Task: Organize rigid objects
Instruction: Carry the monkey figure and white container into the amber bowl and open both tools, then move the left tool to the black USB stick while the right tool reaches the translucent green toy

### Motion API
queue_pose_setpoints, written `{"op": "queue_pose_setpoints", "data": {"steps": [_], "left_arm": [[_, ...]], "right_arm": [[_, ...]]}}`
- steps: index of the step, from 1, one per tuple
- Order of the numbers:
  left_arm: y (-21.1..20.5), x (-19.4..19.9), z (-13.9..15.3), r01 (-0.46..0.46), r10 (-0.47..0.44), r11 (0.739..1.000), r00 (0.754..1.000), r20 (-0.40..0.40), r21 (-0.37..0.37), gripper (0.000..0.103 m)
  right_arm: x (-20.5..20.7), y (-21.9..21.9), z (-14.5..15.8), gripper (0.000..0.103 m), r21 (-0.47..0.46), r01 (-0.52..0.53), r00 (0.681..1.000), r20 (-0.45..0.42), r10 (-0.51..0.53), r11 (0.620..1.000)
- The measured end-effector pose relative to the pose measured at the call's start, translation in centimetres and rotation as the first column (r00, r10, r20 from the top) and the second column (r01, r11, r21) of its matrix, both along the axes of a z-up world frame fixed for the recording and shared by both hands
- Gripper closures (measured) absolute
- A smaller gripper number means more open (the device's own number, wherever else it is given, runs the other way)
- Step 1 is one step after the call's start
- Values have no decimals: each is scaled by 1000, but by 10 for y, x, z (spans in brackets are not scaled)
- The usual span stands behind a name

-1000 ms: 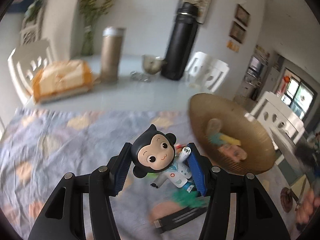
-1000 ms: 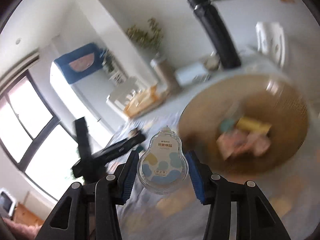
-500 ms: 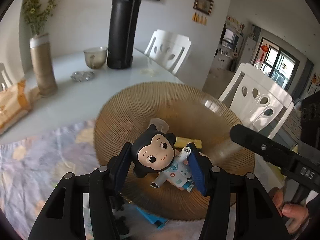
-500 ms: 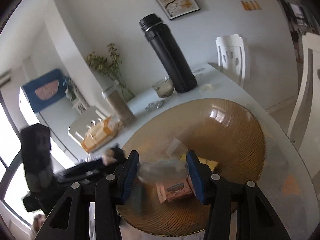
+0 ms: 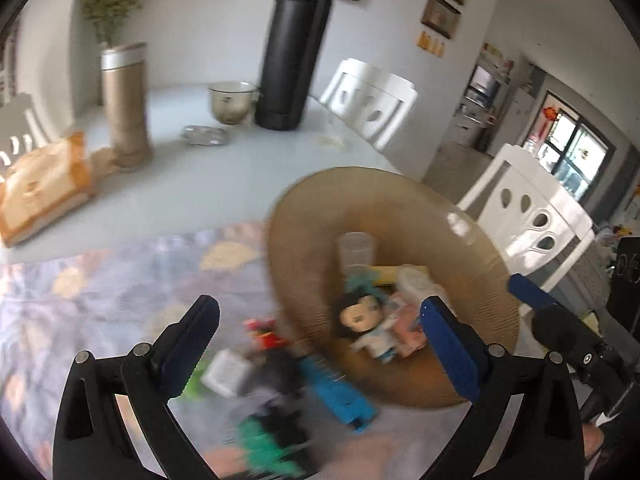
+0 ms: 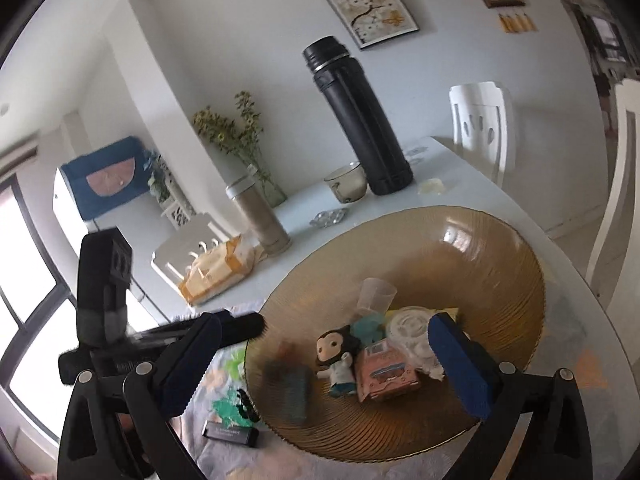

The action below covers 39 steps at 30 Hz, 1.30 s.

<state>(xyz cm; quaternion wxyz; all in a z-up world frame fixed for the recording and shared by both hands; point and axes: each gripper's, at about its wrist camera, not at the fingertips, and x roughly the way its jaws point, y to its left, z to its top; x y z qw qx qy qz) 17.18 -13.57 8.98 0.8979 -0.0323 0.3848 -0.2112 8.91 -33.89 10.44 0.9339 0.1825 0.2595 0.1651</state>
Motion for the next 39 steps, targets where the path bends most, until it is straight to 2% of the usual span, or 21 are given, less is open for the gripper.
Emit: {"op": "queue_pose_setpoints", "data": {"steps": [5,13,16,21,23,25,27,29,31,32,34,36,37,39], "left_arm": [[36,-20,-2,-72,72,996,997,1,44,2],[75,-57,-31,-83,86,995,995,-48,54,2],[70,-66,-49,-58,65,994,995,-78,90,2],[74,-84,-68,-52,63,993,992,-107,107,2],[78,-87,-75,-55,70,991,990,-120,126,2],[80,-91,-80,-54,72,989,989,-127,141,2],[78,-93,-85,-50,72,984,989,-128,170,2],[73,-95,-86,-45,68,979,992,-110,200,2],[69,-93,-86,-38,62,977,992,-109,210,2],[69,-92,-87,-37,61,977,992,-110,211,2],[68,-89,-87,-33,57,977,992,-109,211,2],[66,-86,-86,-16,37,977,995,-95,212,2],[64,-84,-86,-10,31,975,995,-91,221,2],[57,-79,-88,1,24,963,996,-88,268,1]], "right_arm": [[-5,18,2,0,-47,-51,998,30,53,998],[-30,52,6,0,-34,-179,983,45,180,983],[-38,72,3,0,-69,-203,979,15,204,977],[-34,120,-13,1,-109,-267,961,-101,257,957],[-23,144,-26,7,-161,-279,954,-163,253,947],[-12,161,-38,16,-224,-277,950,-211,231,934],[-2,174,-50,17,-283,-258,953,-233,195,924],[5,182,-59,23,-297,-278,945,-256,204,914],[10,189,-65,48,-339,-271,946,-269,183,901],[12,191,-69,53,-362,-261,947,-274,165,895],[9,188,-72,76,-377,-240,953,-266,143,895],[7,182,-72,88,-337,-256,947,-275,166,906],[6,177,-71,90,-305,-261,946,-271,180,916],[0,170,-67,90,-298,-262,950,-247,191,918]]}}
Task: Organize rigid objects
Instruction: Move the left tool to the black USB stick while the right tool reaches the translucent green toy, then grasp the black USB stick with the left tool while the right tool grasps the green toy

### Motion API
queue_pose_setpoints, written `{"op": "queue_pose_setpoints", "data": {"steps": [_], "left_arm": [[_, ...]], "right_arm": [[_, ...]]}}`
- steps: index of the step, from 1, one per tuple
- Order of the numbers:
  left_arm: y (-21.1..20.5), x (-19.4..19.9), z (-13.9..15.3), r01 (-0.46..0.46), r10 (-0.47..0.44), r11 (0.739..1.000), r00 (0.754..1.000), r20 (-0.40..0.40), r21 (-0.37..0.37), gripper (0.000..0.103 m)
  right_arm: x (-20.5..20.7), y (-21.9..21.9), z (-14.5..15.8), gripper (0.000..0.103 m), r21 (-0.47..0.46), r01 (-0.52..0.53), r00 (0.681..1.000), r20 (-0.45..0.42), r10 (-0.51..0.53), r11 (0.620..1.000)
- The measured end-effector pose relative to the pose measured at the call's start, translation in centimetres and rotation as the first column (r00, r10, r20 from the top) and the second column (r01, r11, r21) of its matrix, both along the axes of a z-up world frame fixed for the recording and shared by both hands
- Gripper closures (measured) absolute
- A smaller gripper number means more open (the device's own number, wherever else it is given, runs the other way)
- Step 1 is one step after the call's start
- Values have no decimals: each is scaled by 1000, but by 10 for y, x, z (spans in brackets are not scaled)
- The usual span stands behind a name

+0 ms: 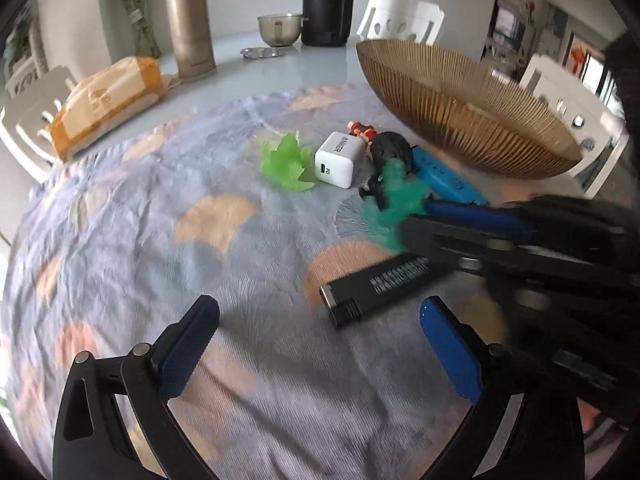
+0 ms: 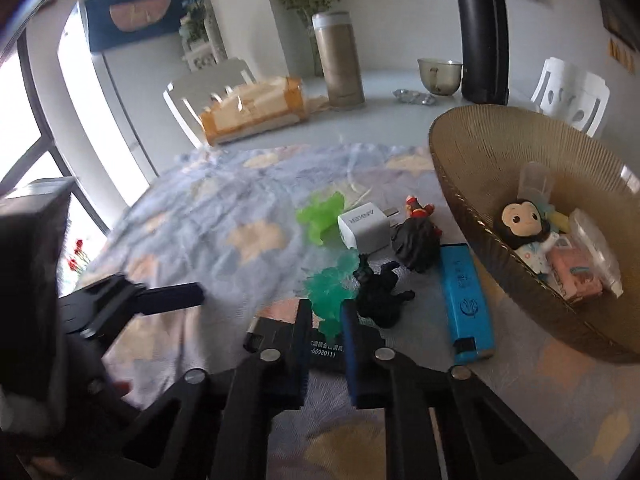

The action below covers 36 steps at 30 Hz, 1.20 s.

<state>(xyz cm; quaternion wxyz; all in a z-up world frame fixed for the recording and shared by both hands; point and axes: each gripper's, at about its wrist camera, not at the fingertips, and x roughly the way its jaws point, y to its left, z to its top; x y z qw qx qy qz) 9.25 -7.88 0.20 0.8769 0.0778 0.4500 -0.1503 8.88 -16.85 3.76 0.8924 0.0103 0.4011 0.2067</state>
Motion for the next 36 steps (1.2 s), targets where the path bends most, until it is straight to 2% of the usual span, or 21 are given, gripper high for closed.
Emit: {"op": "queue_pose_setpoints", "data": {"steps": [2,7,9,10,11,14,15,17,18,19,22,25,28,29,30,33,35,36], "left_arm": [[-7,5,-3,32,-32,999,999,-8,17,1],[-12,9,-5,61,-61,998,998,6,0,0],[-13,7,-4,82,-82,997,997,12,-9,7],[-15,4,-1,99,-98,995,995,24,-15,25],[-16,1,1,120,-119,993,992,41,-22,51],[-23,-5,4,162,-160,987,985,56,-24,67],[-24,-6,4,170,-168,985,984,57,-22,68],[-24,-7,4,172,-170,985,984,55,-28,68],[-24,-6,5,171,-170,985,984,55,-30,68],[-24,-6,5,172,-170,985,984,55,-31,68],[-25,-7,5,175,-173,984,983,59,-25,68],[-27,-8,5,183,-181,983,982,60,-19,68],[-27,-7,5,184,-183,983,981,58,-23,66],[-26,-6,4,183,-181,983,982,58,-21,62],[-26,-5,4,172,-171,985,984,58,-14,58],[-26,0,4,168,-168,986,984,61,-3,51],[-27,6,3,154,-154,988,986,58,4,34],[-27,10,2,147,-147,989,988,50,-1,33]], "right_arm": [[-7,-7,7,90,30,-5,1000,22,4,1000],[-25,-33,21,91,116,12,998,58,-18,993],[-27,-44,20,91,138,40,998,46,-47,990],[-27,-50,18,91,146,61,997,39,-68,987],[-26,-55,16,91,151,72,997,27,-77,986],[-22,-60,9,90,193,63,998,-1,-64,979],[-20,-58,8,87,206,56,998,-9,-55,977],[-18,-50,7,73,193,39,999,-22,-35,981],[-17,-43,7,53,174,21,1000,-16,-19,984],[-18,-35,8,38,144,6,1000,2,-6,990],[-22,-19,5,37,36,-4,1000,31,3,999],[-17,-30,-5,37,45,46,999,-29,-44,998],[-15,-44,-15,38,127,39,996,-87,-28,991],[-16,-44,-14,42,135,29,996,-85,-18,990],[-17,-42,-12,58,140,11,997,-76,0,990],[-20,-40,-10,58,130,20,998,-63,-12,991],[-23,-49,-10,58,171,33,997,-70,-21,985],[-26,-53,-9,58,169,50,997,-63,-40,984]]}}
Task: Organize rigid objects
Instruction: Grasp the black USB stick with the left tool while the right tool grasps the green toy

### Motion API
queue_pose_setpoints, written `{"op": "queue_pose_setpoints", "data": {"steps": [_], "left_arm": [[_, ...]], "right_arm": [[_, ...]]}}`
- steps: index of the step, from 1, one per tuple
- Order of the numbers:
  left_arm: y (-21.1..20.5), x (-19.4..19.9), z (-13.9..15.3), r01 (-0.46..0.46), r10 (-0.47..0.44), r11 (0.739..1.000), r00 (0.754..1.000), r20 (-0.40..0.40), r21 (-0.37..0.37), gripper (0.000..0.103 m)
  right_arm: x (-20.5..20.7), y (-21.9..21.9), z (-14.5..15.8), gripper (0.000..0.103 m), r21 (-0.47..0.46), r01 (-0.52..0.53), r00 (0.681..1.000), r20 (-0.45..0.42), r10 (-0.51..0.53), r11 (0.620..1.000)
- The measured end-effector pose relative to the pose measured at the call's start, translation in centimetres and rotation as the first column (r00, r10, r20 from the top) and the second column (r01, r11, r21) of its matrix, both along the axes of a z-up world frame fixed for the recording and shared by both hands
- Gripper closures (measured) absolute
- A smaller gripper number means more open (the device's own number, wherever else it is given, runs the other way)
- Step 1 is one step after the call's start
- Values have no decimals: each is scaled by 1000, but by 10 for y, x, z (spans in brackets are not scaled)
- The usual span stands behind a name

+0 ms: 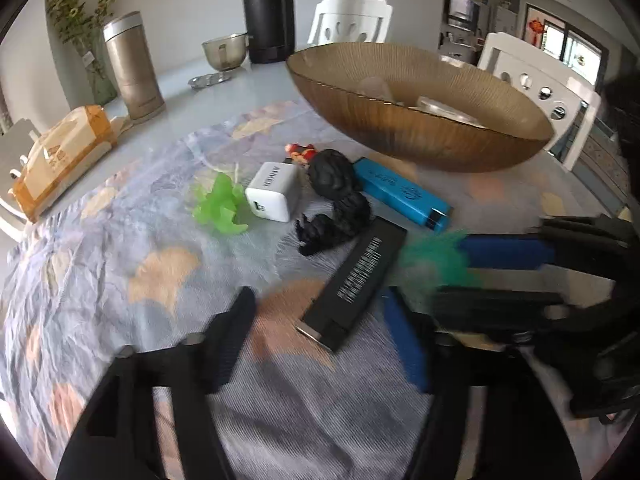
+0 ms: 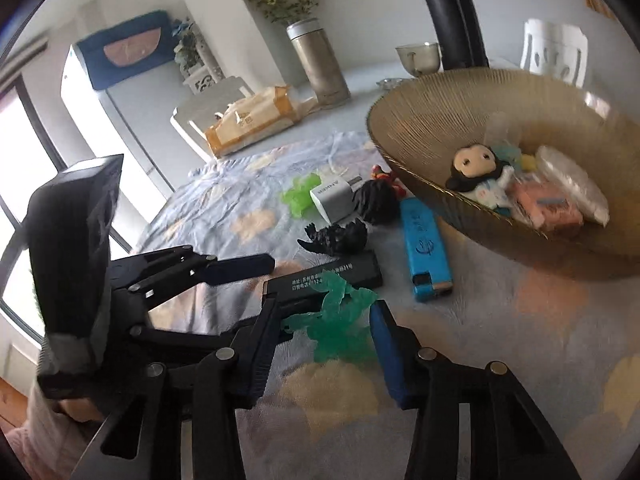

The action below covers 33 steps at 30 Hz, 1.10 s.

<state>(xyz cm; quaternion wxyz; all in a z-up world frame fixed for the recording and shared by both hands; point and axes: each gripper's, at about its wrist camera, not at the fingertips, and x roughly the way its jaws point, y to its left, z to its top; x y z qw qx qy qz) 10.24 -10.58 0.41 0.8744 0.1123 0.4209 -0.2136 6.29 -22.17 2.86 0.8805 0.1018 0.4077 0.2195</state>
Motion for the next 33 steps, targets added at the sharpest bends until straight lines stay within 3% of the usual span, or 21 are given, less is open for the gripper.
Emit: {"op": "queue_pose_setpoints", "data": {"steps": [1,4,6,14,19,24,27,28,29,33], "left_arm": [[0,3,0,3,-4,1000,1000,-11,-15,35],[-9,-1,2,62,-62,998,998,10,-11,70],[-16,-8,3,87,-87,996,996,25,4,78],[-5,-14,8,91,-95,985,995,-19,-150,80],[1,-23,9,72,-76,980,997,-15,-186,80],[-14,-24,4,72,-73,994,997,-17,-87,79],[-26,-23,3,86,-86,996,996,1,-33,74],[-28,-22,3,88,-88,996,996,4,-28,75],[-28,-22,3,90,-90,995,996,4,-30,82],[-22,-20,5,64,-64,996,998,2,-60,82]], "right_arm": [[-1,-3,1,58,-8,22,1000,11,-22,1000],[0,-20,-1,58,67,59,998,-12,-58,996],[2,-26,-1,58,106,69,998,-19,-67,992],[-2,-33,6,58,163,76,997,7,-78,984],[0,-38,6,58,222,83,996,2,-85,971],[1,-36,7,58,210,85,996,3,-87,974],[1,-36,7,58,202,86,996,4,-89,975],[0,-37,6,58,204,87,996,5,-90,975],[0,-37,6,58,206,87,996,5,-90,975],[0,-37,6,58,215,87,996,8,-91,973]]}}
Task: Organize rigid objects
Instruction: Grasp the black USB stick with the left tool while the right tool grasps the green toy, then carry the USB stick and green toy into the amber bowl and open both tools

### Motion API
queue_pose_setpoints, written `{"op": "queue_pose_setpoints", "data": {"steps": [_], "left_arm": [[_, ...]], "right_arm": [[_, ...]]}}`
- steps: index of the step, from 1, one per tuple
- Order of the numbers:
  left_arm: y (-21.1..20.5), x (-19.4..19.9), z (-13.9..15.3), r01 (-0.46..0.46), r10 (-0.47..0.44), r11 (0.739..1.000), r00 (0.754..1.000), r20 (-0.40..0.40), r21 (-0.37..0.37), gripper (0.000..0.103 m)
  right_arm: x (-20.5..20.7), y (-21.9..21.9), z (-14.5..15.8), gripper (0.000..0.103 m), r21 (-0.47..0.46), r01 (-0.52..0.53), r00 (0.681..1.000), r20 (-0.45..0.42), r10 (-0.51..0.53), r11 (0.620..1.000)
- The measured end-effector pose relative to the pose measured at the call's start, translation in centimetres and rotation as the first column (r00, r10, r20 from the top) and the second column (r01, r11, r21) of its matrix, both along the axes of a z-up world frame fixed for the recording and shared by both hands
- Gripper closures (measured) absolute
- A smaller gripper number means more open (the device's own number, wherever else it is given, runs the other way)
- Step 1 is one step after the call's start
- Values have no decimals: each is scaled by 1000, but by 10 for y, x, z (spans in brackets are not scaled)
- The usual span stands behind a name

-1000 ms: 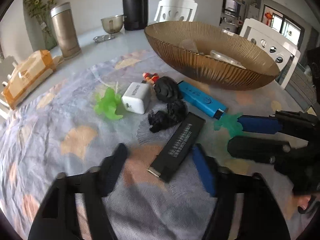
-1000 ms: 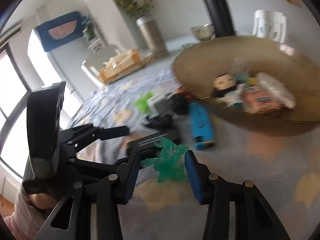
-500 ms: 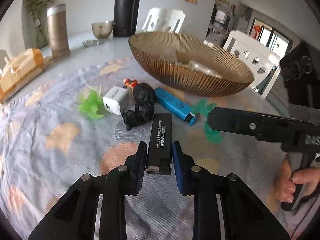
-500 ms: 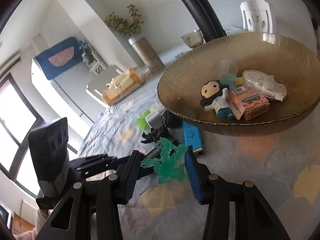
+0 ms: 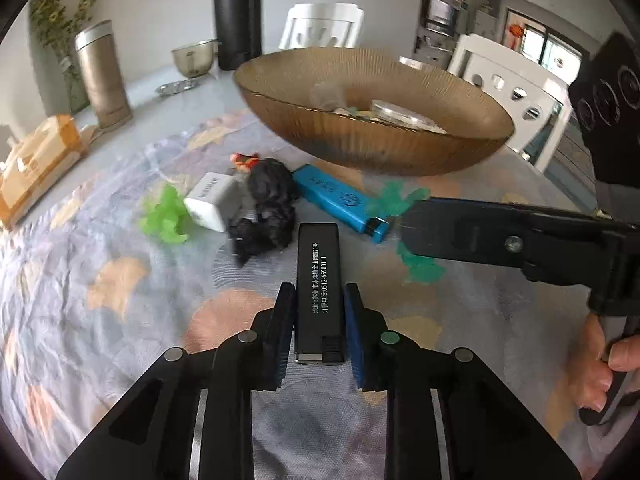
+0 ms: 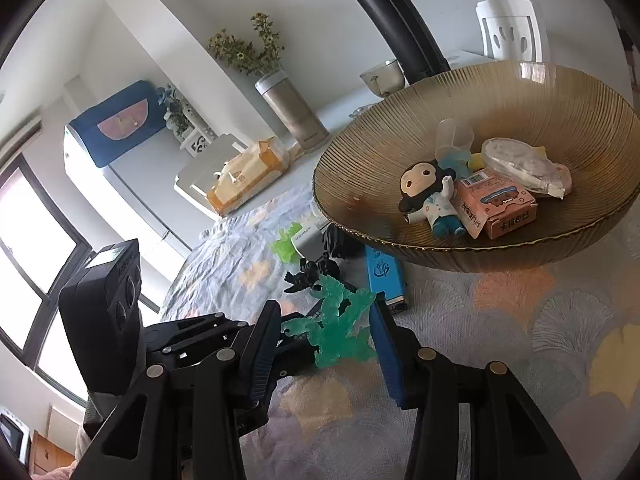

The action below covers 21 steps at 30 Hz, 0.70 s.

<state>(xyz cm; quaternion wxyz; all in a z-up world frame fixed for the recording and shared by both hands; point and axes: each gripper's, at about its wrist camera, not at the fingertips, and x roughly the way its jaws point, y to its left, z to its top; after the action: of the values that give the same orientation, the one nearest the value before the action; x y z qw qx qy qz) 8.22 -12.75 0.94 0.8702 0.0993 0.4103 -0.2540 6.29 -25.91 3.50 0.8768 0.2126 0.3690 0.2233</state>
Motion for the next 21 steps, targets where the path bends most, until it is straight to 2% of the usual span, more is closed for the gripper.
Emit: {"op": "queue_pose_setpoints", "data": {"steps": [4,9,13,17,21], "left_arm": [[10,-5,8,-3,5,998,999,39,-66,82],[23,-10,16,-41,47,991,998,43,-125,82],[36,-8,38,-77,90,978,994,57,-194,82],[33,-5,66,-81,105,978,987,118,-195,82],[20,8,84,-66,97,976,985,144,-206,82]], "right_arm": [[-2,0,4,58,29,-22,999,29,21,999],[-6,3,12,58,61,-60,996,73,55,996],[-5,0,25,58,124,-75,993,104,62,989],[-6,-6,54,58,102,-54,986,161,37,993],[0,-18,74,58,62,-7,981,195,-6,998]]}}
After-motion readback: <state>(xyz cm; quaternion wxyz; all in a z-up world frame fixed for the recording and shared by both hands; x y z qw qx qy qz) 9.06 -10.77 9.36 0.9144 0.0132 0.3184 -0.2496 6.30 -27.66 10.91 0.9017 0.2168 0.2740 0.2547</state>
